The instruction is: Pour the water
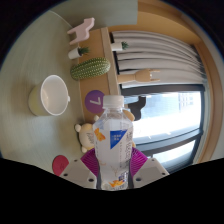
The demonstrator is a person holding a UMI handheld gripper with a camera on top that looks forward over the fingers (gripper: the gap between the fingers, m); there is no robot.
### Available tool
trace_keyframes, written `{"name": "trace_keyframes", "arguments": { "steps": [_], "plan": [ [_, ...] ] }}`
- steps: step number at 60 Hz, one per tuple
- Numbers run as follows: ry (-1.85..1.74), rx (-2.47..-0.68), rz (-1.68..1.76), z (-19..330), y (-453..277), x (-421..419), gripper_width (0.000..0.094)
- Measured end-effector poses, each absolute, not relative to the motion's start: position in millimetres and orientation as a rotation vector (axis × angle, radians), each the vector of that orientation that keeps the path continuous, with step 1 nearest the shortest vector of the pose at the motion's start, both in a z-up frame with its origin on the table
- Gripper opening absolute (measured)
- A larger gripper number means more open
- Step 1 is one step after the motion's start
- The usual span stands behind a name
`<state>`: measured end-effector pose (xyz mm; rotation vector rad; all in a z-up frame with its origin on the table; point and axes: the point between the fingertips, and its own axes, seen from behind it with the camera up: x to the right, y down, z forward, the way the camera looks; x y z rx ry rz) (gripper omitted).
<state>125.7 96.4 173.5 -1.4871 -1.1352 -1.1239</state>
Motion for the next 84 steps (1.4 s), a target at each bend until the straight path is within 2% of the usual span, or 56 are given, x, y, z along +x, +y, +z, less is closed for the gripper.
{"name": "trace_keyframes", "arguments": {
  "steps": [6, 25, 30, 36, 44, 48, 60, 71, 78, 84],
  "plan": [
    [-1.364, -1.322, -1.269, 176.8, 112.4, 103.9, 0.0364],
    [-1.868, -0.756, -1.552, 157.2, 133.1, 43.8, 0.0367],
    [-1.907, -0.663, -1.595, 156.5, 133.9, 33.9, 0.0366],
    [-1.915, -0.646, -1.599, 154.5, 135.5, 32.4, 0.0364],
    [-1.872, -0.738, -1.556, 153.5, 135.4, 37.8, 0.0364],
    [-1.781, -0.827, -1.492, 164.5, 133.8, 38.8, 0.0364],
    [-1.226, -1.276, -1.001, 235.2, 120.4, 42.3, 0.0365],
    [-0.627, -1.488, -0.503, 301.2, 109.2, 78.9, 0.0366],
    [-0.295, -1.584, -0.233, 302.9, 109.3, 118.6, 0.0364],
    [-0.106, -1.614, -0.122, 273.5, 110.3, 154.9, 0.0365]
  ]
}}
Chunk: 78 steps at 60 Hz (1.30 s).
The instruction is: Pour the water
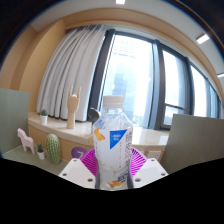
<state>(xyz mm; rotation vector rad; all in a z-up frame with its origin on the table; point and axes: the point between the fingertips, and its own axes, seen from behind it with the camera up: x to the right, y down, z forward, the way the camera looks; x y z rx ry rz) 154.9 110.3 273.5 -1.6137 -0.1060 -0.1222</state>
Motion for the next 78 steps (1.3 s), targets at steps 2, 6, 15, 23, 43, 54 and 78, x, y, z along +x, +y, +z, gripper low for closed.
{"name": "trace_keyframes", "arguments": {
  "steps": [2, 6, 15, 23, 43, 54, 78],
  "plan": [
    [-0.075, -1.618, -0.105, 261.1, 112.1, 165.3, 0.0365],
    [-0.015, -1.648, -0.073, 226.2, 114.5, 178.5, 0.0363],
    [0.070, -1.730, -0.012, 147.4, 121.0, 196.6, 0.0363],
    [0.070, -1.763, -0.001, 106.7, 122.4, 198.6, 0.0364],
    [0.057, -1.743, -0.002, 90.6, 113.7, 198.9, 0.0529],
    [0.137, -1.857, 0.007, 71.2, 71.7, 202.0, 0.0835],
    [0.200, -2.125, 0.016, 49.9, -115.1, 111.3, 0.0848]
  ]
}}
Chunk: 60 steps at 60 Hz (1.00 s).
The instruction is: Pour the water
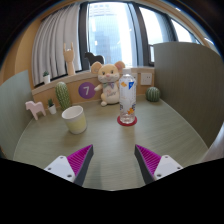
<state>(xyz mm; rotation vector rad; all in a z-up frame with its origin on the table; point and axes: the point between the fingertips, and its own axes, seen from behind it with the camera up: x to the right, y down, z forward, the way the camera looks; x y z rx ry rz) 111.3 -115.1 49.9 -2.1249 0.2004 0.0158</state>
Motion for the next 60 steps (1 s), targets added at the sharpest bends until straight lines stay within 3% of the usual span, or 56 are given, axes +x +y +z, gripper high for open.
{"name": "trace_keyframes", "arguments": {
  "steps": [9, 23, 30, 40, 60],
  "plan": [
    [0.155, -2.120, 0.033, 95.2, -142.1, 68.8, 0.0854],
    [0.092, -2.029, 0.045, 207.2, -136.7, 29.4, 0.0857],
    [0.096, -2.003, 0.014, 246.9, -134.8, 27.0, 0.0854],
    [0.078, -1.994, -0.036, 268.6, -143.5, 23.6, 0.0853],
    [0.103, -1.996, -0.051, 271.4, -157.1, 12.4, 0.0854]
  ]
}}
